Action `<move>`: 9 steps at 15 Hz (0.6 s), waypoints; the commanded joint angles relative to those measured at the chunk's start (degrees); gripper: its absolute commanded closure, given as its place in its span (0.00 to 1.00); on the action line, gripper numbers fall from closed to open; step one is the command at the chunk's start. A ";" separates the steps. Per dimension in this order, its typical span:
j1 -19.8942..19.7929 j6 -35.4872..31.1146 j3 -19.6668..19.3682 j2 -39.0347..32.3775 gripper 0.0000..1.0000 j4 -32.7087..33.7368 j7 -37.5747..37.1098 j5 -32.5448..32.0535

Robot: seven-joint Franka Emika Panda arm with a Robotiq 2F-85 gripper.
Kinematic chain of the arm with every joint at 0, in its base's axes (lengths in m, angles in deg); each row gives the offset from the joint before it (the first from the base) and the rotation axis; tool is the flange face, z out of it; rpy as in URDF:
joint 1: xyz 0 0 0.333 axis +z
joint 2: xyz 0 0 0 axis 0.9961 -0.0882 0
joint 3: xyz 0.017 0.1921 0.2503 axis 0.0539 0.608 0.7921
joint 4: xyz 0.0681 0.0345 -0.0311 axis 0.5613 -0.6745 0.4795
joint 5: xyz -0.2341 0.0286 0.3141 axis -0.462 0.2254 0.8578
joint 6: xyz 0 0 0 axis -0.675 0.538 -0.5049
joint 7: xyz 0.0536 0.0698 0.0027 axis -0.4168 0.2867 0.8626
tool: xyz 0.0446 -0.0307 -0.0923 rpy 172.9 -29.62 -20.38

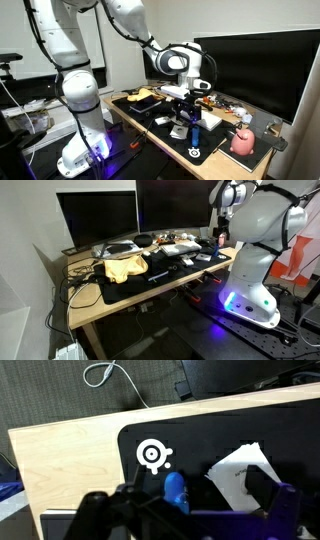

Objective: Pick up and then put down the blue object

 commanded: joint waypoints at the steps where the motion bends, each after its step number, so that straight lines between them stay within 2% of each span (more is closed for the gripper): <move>1: -1.36 -1.25 -0.20 -4.42 0.00 3.12 0.47 2.97; 9: -2.04 -5.47 1.38 -10.87 0.00 6.30 0.29 10.76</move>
